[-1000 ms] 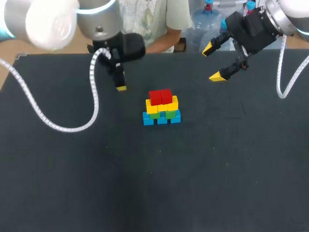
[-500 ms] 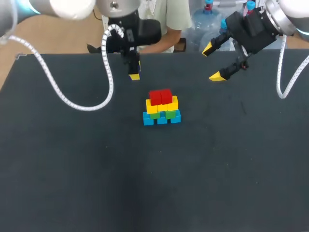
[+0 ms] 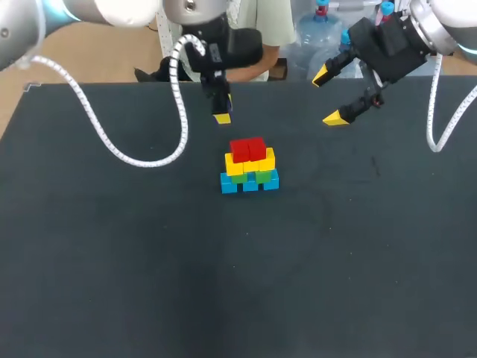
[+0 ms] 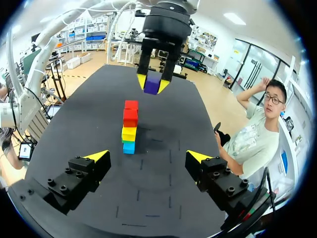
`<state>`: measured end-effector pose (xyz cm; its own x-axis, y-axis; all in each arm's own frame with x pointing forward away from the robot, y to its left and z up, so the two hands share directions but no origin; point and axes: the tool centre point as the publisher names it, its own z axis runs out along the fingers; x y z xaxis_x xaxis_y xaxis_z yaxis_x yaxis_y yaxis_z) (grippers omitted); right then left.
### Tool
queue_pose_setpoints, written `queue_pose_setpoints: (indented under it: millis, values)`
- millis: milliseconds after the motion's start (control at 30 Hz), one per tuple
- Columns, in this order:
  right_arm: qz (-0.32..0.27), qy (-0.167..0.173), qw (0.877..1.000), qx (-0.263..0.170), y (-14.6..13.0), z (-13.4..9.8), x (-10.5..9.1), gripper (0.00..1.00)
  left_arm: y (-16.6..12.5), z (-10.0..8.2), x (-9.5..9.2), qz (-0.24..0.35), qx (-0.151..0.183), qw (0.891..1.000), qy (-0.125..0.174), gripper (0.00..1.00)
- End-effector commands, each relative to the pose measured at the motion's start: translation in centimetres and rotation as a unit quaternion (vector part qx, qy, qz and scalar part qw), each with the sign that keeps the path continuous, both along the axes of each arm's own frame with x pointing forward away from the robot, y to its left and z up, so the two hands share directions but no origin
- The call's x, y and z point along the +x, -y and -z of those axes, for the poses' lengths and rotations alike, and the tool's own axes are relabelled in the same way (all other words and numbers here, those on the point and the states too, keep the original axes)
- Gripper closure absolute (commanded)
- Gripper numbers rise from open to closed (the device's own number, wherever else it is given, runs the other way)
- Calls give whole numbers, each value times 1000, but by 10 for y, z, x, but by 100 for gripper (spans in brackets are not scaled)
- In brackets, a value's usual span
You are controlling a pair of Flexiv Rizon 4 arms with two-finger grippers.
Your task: Place the blue cubes, place green cubes on the blue cubes, place the yellow cubes on the green cubes, then place the red cubes on the yellow cubes, and place purple cube on the red cubes.
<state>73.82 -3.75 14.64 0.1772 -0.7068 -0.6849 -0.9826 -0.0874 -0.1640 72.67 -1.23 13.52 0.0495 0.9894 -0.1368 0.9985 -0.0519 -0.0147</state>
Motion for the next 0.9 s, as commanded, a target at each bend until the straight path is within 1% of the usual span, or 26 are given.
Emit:
queue_pose_setpoints:
  millis: [33, 100, 167, 267, 867, 900]
  values:
    - [1, 1, 1000, 0, 0, 0, -1, 0, 8, 8, -8, -3, 2, 1000, 11, 100]
    - [1, 1, 1000, 0, 0, 0, -1, 0, 10, 11, -9, -3, -4, 1000, 7, 100]
    - [1, 1, 1000, 0, 0, 0, -1, 0, 11, 12, -10, 3, -22, 1000, 3, 100]
    - [1, 1, 1000, 0, 0, 0, -1, 0, 11, 12, -11, 12, -40, 999, 3, 100]
    - [1, 1, 1000, 0, 0, 0, -1, 0, 11, 12, -11, 12, -40, 999, 3, 100]
    - [1, 1, 1000, 0, 0, 0, -1, 0, 11, 9, -13, 7, -35, 999, 6, 100]
